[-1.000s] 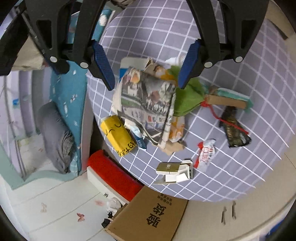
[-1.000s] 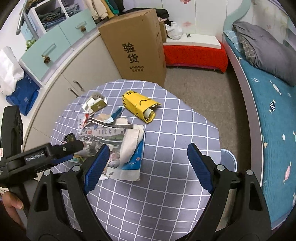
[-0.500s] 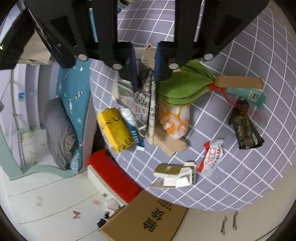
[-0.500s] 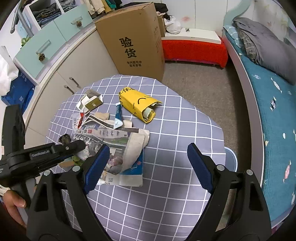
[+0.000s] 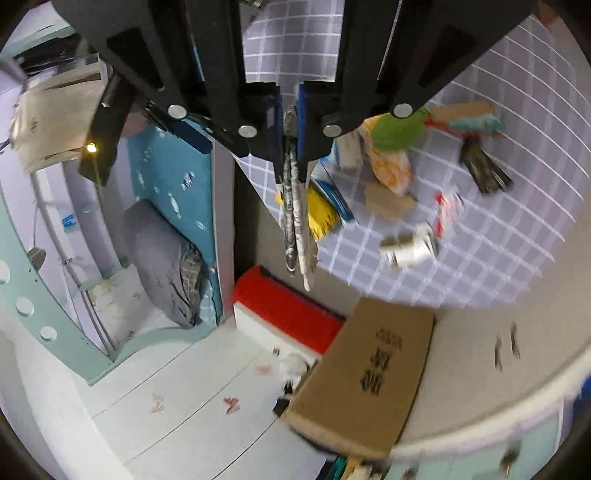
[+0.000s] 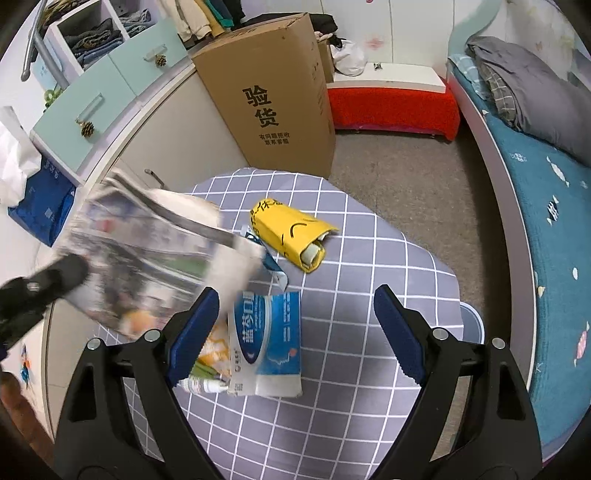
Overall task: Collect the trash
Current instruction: 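Grasp a rolled newspaper strip with the left gripper while the right grasps the yellow paper bag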
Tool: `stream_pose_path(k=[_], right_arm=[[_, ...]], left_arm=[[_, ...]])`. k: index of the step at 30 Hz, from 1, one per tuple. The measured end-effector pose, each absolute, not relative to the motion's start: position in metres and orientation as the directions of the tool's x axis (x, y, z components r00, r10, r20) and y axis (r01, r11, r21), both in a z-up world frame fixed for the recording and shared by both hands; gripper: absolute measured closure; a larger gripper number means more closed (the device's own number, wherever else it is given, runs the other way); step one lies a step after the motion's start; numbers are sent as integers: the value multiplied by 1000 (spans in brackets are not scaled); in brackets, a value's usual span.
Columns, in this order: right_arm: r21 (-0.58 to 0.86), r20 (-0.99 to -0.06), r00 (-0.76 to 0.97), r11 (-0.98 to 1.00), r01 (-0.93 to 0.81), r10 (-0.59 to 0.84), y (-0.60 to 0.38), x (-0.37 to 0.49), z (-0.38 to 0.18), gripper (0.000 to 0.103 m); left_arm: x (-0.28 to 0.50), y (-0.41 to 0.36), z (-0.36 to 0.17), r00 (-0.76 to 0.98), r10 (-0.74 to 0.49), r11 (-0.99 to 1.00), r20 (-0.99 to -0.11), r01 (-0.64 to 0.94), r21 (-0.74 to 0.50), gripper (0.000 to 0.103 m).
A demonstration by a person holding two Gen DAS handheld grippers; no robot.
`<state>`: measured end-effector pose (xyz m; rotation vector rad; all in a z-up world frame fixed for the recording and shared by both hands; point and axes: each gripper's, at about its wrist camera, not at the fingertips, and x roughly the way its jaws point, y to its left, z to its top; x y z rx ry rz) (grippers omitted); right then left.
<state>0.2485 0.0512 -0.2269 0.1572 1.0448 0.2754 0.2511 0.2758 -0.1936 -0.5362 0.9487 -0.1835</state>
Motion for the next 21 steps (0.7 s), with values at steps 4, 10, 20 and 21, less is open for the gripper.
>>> stream_pose_path(k=[4,10,20,21], right_arm=[[269,-823,480,953,-141,304,51,262,-233,19],[275,-824,471,949,-153,315,57,286,-252,19],[242,-818,469,939,-244,332,70,334,-299,19],[238,-820,461,934,-266,340,72,339,-303,19]], left_arm=[[248,280,-174,649,-215,917,-729,-124,-380,98],[272,277,-184,652,-97,950,-752,-164,-266,98],[300,259,-226,627,11,961,-779,-221,-164,98],[302,257,-230,625,21,962,-780,-226,-156,98]])
